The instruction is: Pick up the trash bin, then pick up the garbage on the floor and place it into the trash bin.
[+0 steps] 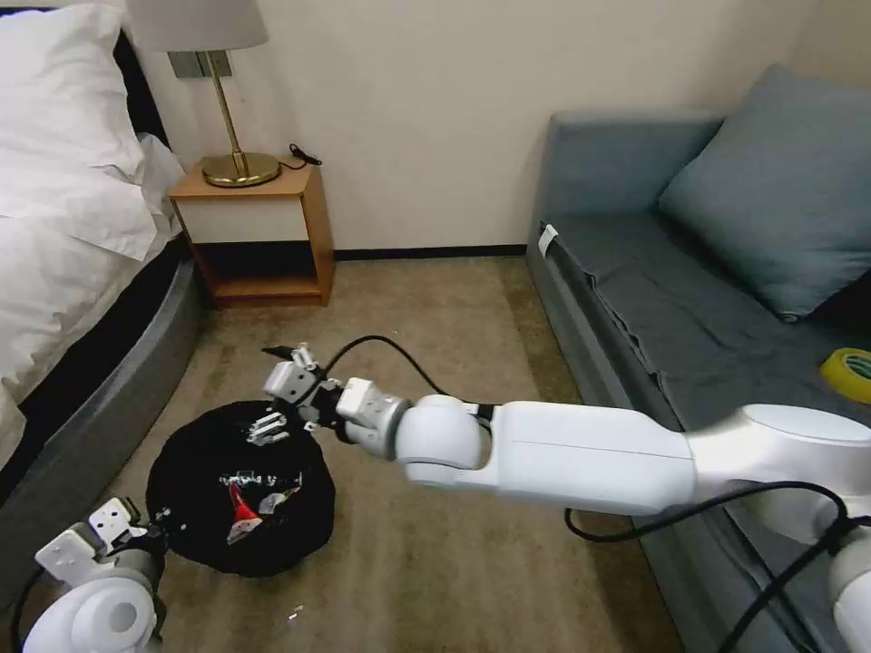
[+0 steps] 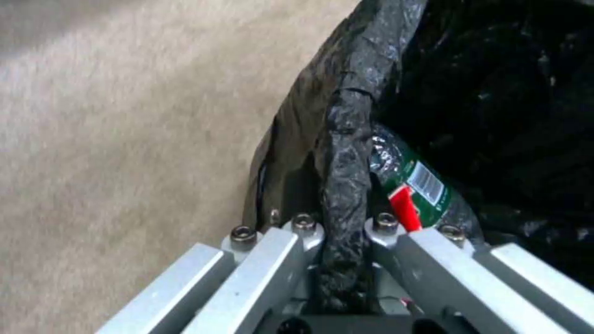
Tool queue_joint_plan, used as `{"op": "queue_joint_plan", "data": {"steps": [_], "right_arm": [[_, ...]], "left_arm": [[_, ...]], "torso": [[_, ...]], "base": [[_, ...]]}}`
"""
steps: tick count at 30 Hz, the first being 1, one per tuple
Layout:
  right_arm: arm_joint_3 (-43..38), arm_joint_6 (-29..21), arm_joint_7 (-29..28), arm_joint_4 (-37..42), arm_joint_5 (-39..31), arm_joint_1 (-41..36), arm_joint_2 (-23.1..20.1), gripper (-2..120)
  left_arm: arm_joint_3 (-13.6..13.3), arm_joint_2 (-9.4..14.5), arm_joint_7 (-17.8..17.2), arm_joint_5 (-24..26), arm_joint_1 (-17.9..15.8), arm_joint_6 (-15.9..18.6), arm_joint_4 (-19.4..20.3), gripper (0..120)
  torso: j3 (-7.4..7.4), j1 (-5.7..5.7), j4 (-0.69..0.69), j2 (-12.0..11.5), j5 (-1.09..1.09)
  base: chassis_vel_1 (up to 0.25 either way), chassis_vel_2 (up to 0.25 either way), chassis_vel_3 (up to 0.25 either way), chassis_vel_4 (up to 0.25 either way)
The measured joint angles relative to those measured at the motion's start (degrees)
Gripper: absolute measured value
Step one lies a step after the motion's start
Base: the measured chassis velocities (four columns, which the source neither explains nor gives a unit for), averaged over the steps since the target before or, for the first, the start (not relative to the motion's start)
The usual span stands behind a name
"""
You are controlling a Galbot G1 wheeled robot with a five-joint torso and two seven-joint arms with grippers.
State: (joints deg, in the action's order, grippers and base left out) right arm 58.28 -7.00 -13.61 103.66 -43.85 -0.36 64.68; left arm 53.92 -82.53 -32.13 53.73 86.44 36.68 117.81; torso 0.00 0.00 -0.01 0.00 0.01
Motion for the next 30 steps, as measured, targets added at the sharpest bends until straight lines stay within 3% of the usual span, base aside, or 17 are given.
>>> {"op": "queue_joint_plan", "data": {"steps": [3,7,15,22,25,27,29,30], "right_arm": [[-1.8,0.0,0.0,1.4,1.0,-1.9,-4.3,100],[-3.2,0.2,0.1,2.0,1.9,-3.5,-6.4,100],[-7.4,0.5,0.3,2.8,3.4,-7.2,-8.9,100],[-12.0,0.5,0.4,4.4,4.6,-11.0,-11.4,100],[-12.7,0.5,0.4,4.8,4.8,-11.5,-12.1,100],[-14.6,0.5,0.5,5.9,5.1,-13.0,-13.3,100],[-14.9,0.5,0.5,6.0,5.1,-13.2,-13.4,100],[-16.4,0.5,0.5,6.6,5.1,-14.4,-14.0,100]], "left_arm": [[-0.5,0.1,-2.7,2.9,-1.2,0.5,-2.9,1],[-0.8,0.1,-3.7,3.0,-1.8,0.7,-4.0,1],[-1.3,0.1,-2.6,1.4,-2.1,0.9,-4.3,2],[-1.6,0.2,5.9,-6.6,-0.8,-1.8,-3.3,30],[-1.4,0.2,7.8,-8.5,-0.4,-2.7,-2.9,36],[-0.9,0.5,12.7,-14.6,1.0,-6.1,-1.9,49],[-0.8,0.6,13.6,-15.7,1.2,-6.9,-1.8,51],[-0.4,0.7,16.7,-19.2,1.9,-10.1,-1.6,56]], "torso": [[0.00,0.00,0.00,0.0,-0.01],[0.00,0.00,0.00,0.0,0.00],[0.00,0.00,0.01,0.0,0.00],[0.00,0.00,0.00,0.0,-0.01],[0.00,0.00,0.01,0.0,-0.01],[0.00,0.00,0.01,0.0,-0.01],[0.00,0.00,0.01,0.0,-0.01],[0.00,0.00,0.01,0.0,-0.02]], "base": [[0.000,0.000,0.000,0.000],[0.000,0.000,0.000,0.000],[0.000,0.000,0.000,0.000],[0.000,0.000,0.000,0.000],[0.000,0.000,0.000,0.000],[0.000,0.000,0.000,0.000],[0.000,0.000,0.000,0.000],[0.000,0.000,0.000,0.000]]}}
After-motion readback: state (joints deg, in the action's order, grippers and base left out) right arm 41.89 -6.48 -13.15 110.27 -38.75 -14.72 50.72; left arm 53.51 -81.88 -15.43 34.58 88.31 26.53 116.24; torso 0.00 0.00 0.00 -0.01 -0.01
